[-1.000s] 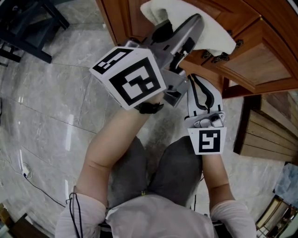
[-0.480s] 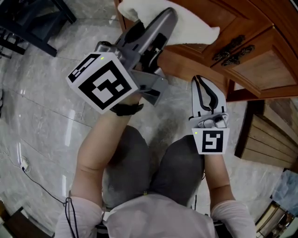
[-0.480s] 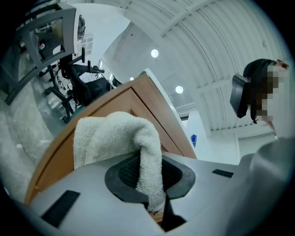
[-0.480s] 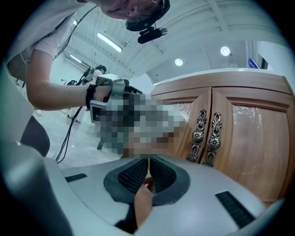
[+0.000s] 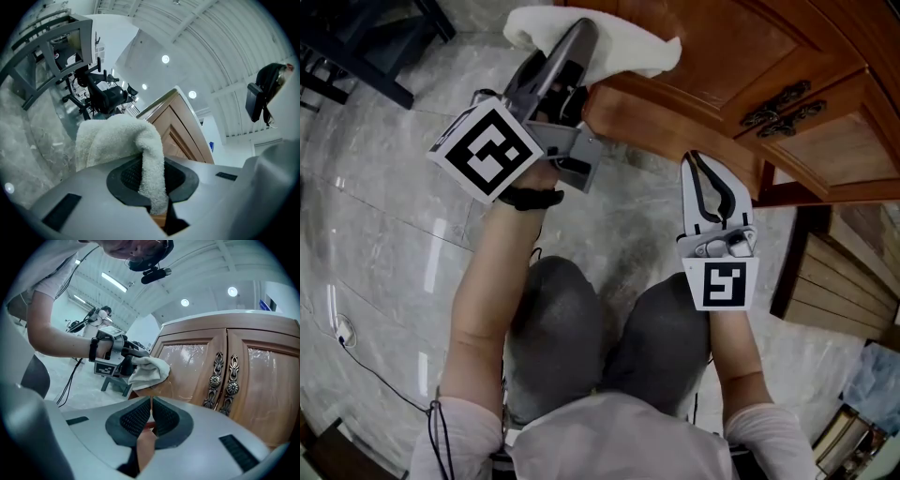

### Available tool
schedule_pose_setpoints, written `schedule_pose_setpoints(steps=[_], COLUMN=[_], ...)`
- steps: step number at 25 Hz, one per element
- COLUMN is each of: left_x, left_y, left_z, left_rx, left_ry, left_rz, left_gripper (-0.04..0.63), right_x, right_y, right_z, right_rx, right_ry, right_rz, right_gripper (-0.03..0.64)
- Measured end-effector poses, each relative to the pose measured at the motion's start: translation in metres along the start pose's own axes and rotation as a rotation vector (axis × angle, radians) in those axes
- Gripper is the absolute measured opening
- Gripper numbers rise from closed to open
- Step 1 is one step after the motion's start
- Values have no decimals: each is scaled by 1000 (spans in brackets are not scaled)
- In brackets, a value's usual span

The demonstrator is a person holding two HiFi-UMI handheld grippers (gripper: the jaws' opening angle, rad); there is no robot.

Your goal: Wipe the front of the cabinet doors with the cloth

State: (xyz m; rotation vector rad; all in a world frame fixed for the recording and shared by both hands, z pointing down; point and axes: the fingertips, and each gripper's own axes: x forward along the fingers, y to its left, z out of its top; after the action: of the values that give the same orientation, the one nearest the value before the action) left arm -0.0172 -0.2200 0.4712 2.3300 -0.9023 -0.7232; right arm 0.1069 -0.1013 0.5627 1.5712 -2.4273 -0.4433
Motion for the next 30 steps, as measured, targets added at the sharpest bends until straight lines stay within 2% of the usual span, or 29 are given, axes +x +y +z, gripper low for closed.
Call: schedule_pose_setpoints(steps=[7, 10, 14, 18, 22, 30], left_x=[1, 12, 27, 34, 39, 55], left_y=[0, -9, -28, -38, -49, -77], left_z=[-4, -26, -61, -79, -91, -131], left_rx=[-36, -54, -37, -61, -53, -70], left_ry=[14, 57, 124, 163, 186, 263], left_rz=[-20, -49, -79, -97, -118, -190], left_gripper=[58, 58, 58, 58, 58, 58], right_x=[-2, -7, -17, -22, -29, -41], right_y=[2, -6, -18, -23, -32, -47], right_z=[9, 1, -7, -7, -6, -15], right_rx=[-28, -25, -24, -25, -14, -28], right_ry=[22, 31, 27, 28, 31, 49], right_rz=[-20, -32, -38, -48, -69, -96], right_gripper=[41, 41, 41, 41, 41, 41])
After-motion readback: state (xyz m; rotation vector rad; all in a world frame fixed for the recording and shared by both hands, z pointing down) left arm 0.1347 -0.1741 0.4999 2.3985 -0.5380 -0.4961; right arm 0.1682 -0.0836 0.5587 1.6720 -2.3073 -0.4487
